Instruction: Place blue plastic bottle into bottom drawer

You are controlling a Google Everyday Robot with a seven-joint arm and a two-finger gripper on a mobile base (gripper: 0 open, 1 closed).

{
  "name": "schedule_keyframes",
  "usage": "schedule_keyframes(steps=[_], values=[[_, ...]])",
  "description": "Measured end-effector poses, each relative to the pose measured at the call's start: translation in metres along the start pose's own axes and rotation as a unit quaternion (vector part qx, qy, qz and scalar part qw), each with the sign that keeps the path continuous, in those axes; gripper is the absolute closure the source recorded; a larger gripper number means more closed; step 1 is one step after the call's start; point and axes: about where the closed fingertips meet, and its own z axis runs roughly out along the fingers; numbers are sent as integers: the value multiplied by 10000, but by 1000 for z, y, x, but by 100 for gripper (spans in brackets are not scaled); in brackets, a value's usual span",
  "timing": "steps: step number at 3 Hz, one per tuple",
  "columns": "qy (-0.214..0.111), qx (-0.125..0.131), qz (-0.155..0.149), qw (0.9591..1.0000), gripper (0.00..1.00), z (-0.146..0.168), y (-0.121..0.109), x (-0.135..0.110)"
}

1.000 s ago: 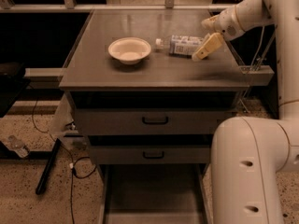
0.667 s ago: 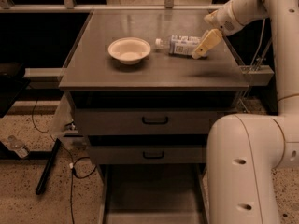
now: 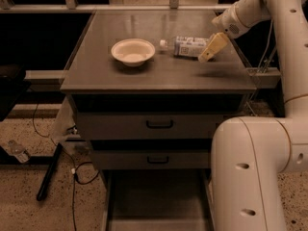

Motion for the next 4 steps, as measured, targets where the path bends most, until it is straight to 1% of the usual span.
schedule_keyframes(steps=[1, 2, 4], values=[[16, -12, -6, 10000, 0, 3, 0, 1], [39, -72, -26, 10000, 0, 12, 2, 4], [112, -216, 11, 9997, 0, 34, 5, 22]])
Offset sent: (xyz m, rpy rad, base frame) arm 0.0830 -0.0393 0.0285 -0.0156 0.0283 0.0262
